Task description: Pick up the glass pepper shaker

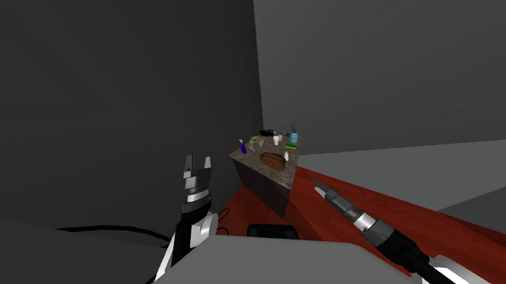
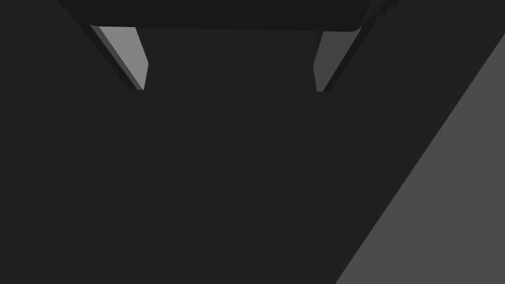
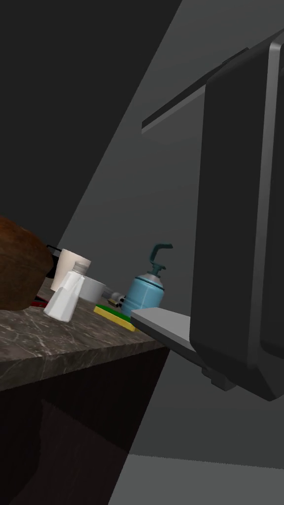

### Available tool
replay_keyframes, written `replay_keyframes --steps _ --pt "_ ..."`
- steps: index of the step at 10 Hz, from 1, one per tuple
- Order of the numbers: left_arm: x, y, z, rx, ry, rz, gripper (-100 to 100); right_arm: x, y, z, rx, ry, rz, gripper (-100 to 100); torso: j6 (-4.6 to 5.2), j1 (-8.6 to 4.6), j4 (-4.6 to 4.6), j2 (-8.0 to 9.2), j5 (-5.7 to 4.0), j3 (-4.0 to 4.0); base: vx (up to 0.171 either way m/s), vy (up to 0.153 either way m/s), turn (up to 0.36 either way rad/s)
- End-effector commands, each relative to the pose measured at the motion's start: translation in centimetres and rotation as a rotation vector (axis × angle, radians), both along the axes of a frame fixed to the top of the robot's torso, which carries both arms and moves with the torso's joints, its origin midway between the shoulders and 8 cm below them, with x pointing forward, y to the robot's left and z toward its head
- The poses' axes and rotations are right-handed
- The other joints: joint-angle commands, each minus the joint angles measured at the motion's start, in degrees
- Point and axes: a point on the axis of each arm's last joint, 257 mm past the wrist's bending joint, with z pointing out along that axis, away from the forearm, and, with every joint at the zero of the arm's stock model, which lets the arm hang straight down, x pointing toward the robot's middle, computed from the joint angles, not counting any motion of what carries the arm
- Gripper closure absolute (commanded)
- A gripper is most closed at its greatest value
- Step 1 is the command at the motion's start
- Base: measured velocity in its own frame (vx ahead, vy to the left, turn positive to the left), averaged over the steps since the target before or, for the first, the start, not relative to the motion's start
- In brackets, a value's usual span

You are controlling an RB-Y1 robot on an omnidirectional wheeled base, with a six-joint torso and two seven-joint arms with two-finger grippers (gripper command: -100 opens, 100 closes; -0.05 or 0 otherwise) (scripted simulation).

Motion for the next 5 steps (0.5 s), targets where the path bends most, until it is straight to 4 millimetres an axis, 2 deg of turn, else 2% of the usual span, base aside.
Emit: replay_keyframes --steps 1,2,3,4,5 --pt "0.0 0.0 0.0 0.000 0.000 0.000 0 -1.0 -1.3 -2.7 -0.038 0.079 0.000 -100 0.00 0.00 0.00 0.00 0.00 0.00 -0.022 0.002 0.143" --pt "0.0 0.0 0.0 0.000 0.000 0.000 0 -1.0 -1.5 -2.7 -0.059 0.085 0.015 -100 -0.02 0.00 0.00 0.00 0.00 0.00 -0.017 0.001 0.084" --pt "0.0 0.0 0.0 0.000 0.000 0.000 0 -2.1 -2.8 -4.8 -0.087 0.151 0.009 -100 0.00 0.02 0.00 -0.01 0.00 -0.01 -0.015 0.003 0.149" --pt "0.0 0.0 0.0 0.000 0.000 0.000 0 -2.1 -3.0 -4.8 -0.106 0.156 0.023 -100 -0.01 0.01 -0.01 -0.02 0.01 -0.01 -0.010 -0.002 0.084" --pt "0.0 0.0 0.0 0.000 0.000 0.000 0 -3.3 -4.5 -6.8 -0.138 0.220 0.018 -100 0.01 0.01 -0.01 -0.04 0.00 -0.02 -0.006 -0.001 0.169"
